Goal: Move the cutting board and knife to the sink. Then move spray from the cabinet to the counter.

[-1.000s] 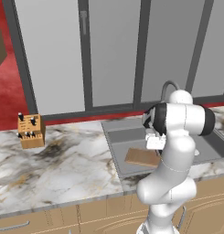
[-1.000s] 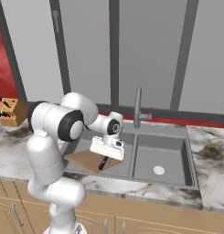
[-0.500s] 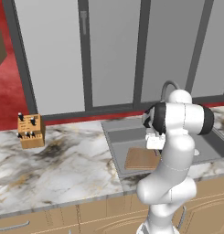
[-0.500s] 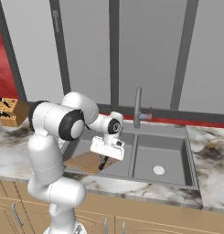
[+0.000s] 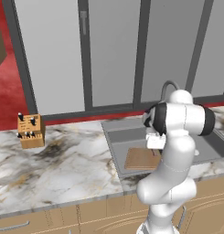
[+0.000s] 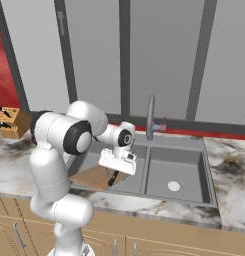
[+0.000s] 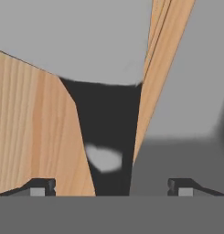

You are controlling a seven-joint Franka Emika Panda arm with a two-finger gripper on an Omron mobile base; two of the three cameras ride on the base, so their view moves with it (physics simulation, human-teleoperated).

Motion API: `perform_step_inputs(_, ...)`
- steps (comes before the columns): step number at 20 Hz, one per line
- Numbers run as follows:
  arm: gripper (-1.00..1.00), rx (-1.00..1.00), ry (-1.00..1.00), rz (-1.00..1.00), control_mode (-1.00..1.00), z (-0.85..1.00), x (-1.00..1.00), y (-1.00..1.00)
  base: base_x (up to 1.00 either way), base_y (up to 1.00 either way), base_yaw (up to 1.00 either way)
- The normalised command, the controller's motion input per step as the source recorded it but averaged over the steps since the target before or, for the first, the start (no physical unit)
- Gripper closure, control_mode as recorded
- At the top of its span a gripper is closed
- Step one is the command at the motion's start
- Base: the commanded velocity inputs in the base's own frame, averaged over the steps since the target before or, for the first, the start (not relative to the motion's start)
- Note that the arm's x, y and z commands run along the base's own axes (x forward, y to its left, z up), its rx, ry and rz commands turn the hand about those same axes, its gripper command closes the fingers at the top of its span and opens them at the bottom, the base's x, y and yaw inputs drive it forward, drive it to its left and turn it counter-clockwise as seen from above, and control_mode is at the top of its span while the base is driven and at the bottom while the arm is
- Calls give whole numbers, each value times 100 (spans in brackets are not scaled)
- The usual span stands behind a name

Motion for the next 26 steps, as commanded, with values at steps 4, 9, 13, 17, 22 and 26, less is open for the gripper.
perform_step_inputs(4, -100, 0, -16, 0, -100, 56, -35, 0, 0, 0, 0)
perform_step_inputs(9, -100, 0, -14, 0, -100, 86, -14, 0, 0, 0, 0)
perform_step_inputs(13, -100, 0, -19, 0, -100, 100, -22, 4, 0, 0, 0)
perform_step_inputs(17, -100, 0, -23, 0, -100, 98, -31, 0, 0, 0, 0)
perform_step_inputs(22, -100, -1, -28, 1, -100, 82, -60, 0, 0, 0, 0)
perform_step_inputs(26, -100, -5, -37, 3, -100, 50, -68, 10, 0, 0, 0)
